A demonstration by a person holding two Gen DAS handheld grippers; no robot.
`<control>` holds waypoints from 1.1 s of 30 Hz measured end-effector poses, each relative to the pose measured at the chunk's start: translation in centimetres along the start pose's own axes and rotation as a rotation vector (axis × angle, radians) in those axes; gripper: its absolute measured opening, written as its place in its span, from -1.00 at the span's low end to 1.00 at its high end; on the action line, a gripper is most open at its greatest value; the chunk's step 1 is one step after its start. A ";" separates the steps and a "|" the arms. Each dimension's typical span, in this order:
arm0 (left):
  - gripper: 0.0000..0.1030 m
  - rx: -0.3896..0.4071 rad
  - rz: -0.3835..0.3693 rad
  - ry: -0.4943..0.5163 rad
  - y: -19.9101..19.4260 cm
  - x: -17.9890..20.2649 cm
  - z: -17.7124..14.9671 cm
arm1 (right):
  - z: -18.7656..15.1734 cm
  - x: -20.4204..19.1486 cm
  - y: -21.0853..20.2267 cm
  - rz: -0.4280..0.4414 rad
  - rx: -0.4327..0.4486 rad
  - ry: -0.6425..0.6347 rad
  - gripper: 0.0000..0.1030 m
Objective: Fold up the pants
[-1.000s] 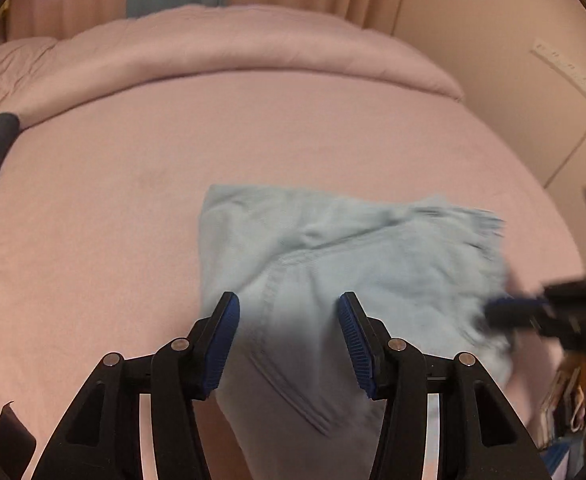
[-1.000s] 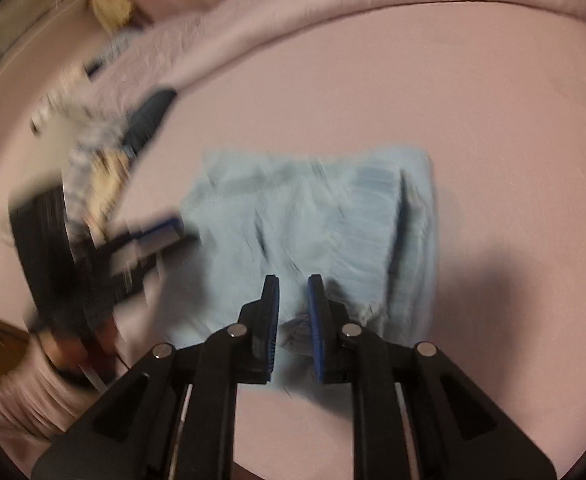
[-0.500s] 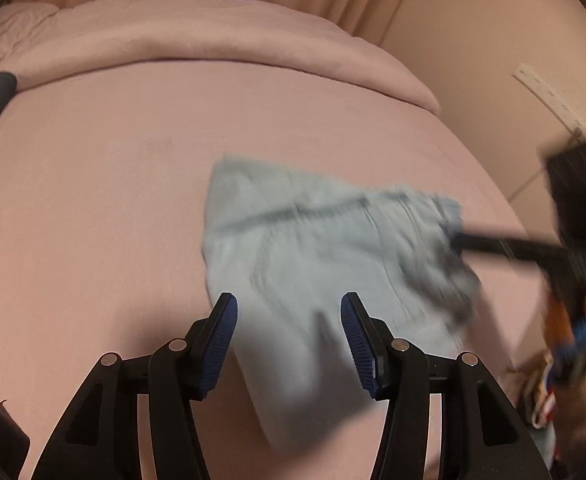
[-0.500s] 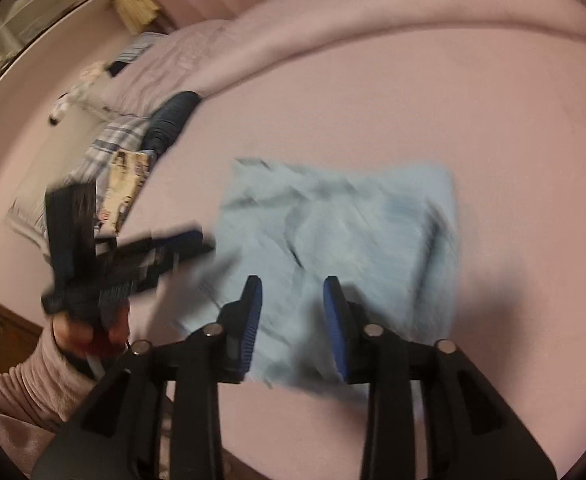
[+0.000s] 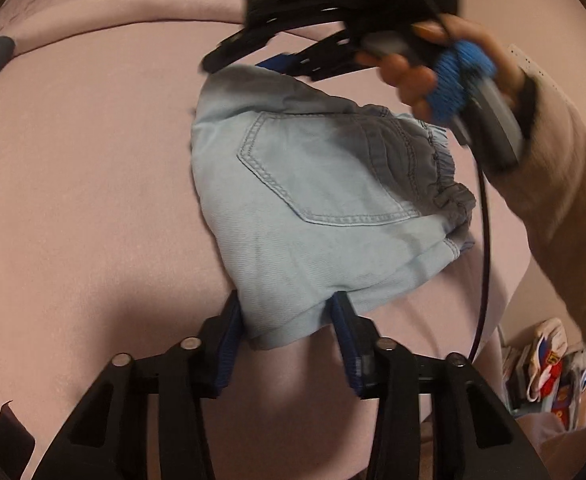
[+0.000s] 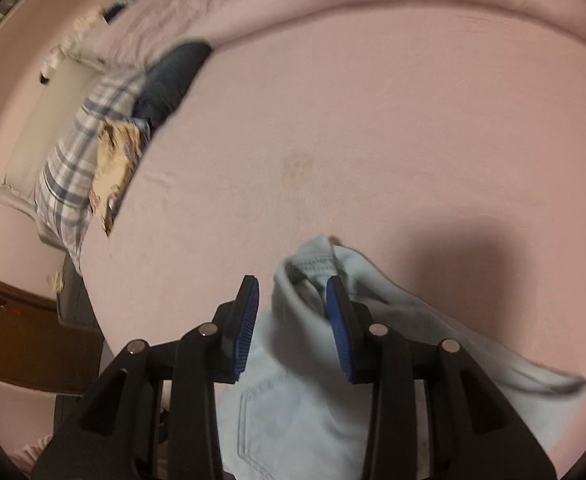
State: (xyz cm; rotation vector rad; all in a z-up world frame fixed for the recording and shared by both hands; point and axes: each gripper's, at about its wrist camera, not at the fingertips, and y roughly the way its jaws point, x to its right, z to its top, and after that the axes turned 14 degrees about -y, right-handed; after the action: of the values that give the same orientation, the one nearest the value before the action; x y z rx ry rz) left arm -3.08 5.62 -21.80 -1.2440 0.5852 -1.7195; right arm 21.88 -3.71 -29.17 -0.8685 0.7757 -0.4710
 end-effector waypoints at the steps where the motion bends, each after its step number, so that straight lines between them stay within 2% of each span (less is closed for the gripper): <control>1: -0.36 0.002 -0.002 -0.001 -0.1 -0.2 0.0 | 0.2 0.3 0.7 0.029 -0.036 0.008 -0.37; 3: -0.52 0.019 -0.001 0.011 -0.3 -0.4 -0.3 | 0.7 0.6 1.9 0.016 -0.088 0.009 -0.67; 5: -0.57 0.028 0.001 0.018 -0.1 -0.3 -0.3 | 1.1 1.1 2.6 0.019 -0.111 0.017 -0.80; 7: -0.57 0.031 0.004 0.035 0.0 -0.1 -0.5 | 1.7 1.9 2.9 0.001 -0.099 0.042 -0.92; 9: -0.58 0.037 0.007 0.049 0.0 -0.2 -0.7 | 2.3 2.9 3.1 -0.029 -0.079 0.085 -0.94; 10: -0.58 0.034 0.001 0.044 0.0 -0.3 -0.7 | 2.3 3.3 3.6 -0.096 -0.097 0.092 -0.97; 11: -0.58 0.032 -0.004 0.037 -0.2 -0.4 -0.7 | 2.2 3.3 4.1 -0.105 -0.107 0.080 -1.00; 13: -0.58 0.017 -0.023 0.000 -0.6 -0.8 -0.6 | 2.0 2.6 3.5 -0.120 -0.080 0.037 -0.97; 14: -0.58 0.003 -0.026 0.002 -1.1 -0.8 -0.8 | 1.9 2.2 2.8 -0.124 -0.055 0.029 -0.83; 16: -0.58 -0.001 -0.013 0.033 -2.5 -0.8 -1.7 | 1.7 1.8 0.6 -0.144 0.018 0.036 -0.83; 19: -0.58 0.028 -0.002 0.045 -4.3 -0.8 -2.2 | 0.7 0.7 -3.4 -0.137 0.114 0.019 -0.80; 21: -0.58 0.091 -0.013 0.027 -5.8 -0.7 -1.2 | -0.6 -0.2 -5.8 -0.112 0.149 0.013 -0.69; 23: -0.58 0.148 -0.005 0.021 -6.2 -0.3 0.1 | -2.2 -0.8 -7.5 -0.118 0.167 -0.001 -0.53; 26: -0.56 0.207 0.045 0.045 -5.1 1.7 2.7 | -5.2 -1.7 -9.4 -0.148 0.186 -0.007 -0.52; 29: -0.33 0.207 0.112 0.060 -3.6 2.7 4.8 | -8.3 -2.2 -10.8 -0.215 0.189 -0.015 -0.52; 31: -0.32 0.186 0.135 0.083 -2.0 4.0 5.9 | -10.0 -2.1 -11.5 -0.259 0.187 -0.011 -0.52; 33: -0.22 0.174 0.153 0.106 -1.6 4.2 6.4 | -12.2 -1.4 -12.7 -0.294 0.187 -0.004 -0.52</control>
State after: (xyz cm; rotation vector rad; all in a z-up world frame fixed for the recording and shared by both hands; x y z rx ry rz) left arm 1.82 3.57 -16.02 -0.9665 0.5648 -1.6765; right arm 10.81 -16.14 -23.22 -0.8107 0.5904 -0.7891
